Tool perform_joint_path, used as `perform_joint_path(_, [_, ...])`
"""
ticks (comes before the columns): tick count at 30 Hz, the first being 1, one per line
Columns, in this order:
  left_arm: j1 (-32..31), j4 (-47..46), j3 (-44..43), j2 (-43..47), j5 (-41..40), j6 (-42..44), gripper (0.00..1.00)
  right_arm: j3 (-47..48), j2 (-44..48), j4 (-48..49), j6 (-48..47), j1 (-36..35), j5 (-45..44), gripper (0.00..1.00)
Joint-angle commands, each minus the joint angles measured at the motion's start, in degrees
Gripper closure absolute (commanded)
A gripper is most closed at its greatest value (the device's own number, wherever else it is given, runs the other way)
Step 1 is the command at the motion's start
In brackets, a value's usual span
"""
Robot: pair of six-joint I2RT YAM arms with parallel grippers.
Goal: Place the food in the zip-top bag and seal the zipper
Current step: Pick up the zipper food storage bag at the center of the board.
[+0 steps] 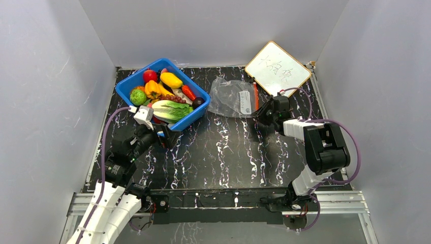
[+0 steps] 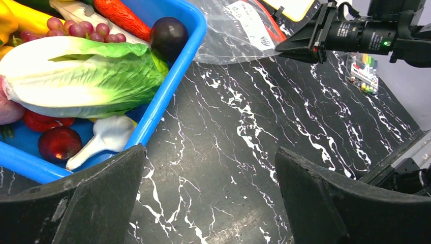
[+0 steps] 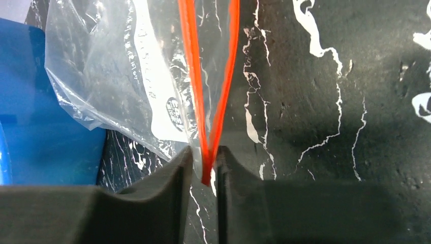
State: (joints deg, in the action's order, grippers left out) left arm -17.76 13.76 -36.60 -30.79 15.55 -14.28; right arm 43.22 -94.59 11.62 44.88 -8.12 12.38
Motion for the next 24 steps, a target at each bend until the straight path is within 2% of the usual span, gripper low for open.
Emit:
perform_joint_path(1, [-0.2,-0.9,0.1,1.1,-0.2,2.0,0.02,-2.1,4.5,5.7,-1.8,0.2,-1.0,0.87])
perform_joint_path(3, [-0.2,-1.4,0.5,1.3,0.5,2.1,0.02,-3.0,6.7,5.2,-3.6,0.2,-1.8,0.99])
perform_joint_path(4, [-0.2,-1.2,0.3,1.3,0.2,2.1,0.02,-3.1,7.7,4.5,-4.3,0.2,-2.0,1.0])
perform_joint_path(11, [-0.2,-1.7,1.3,-0.5,-4.1,2.0,0.02,-1.6,14.7,-5.4,-8.9,0.2,-1.9,1.0])
perform_joint_path(16, [-0.2,0.0,-2.0,-6.1,1.2,0.1,0.05,-1.1,21.5,-12.4,-13.0,0.2,-1.9,1.0])
perform_joint_path(20, [-0.2,5.2,-7.1,-12.5,1.7,-3.1,0.06,-1.3,28.2,-14.4,-15.8,0.2,0.8,1.0])
perform_joint_path(24, [-0.2,0.6,-5.8,-16.1,8.2,-2.6,0.12,3.8,30.8,-21.2,-17.1,0.1,4.4,1.0])
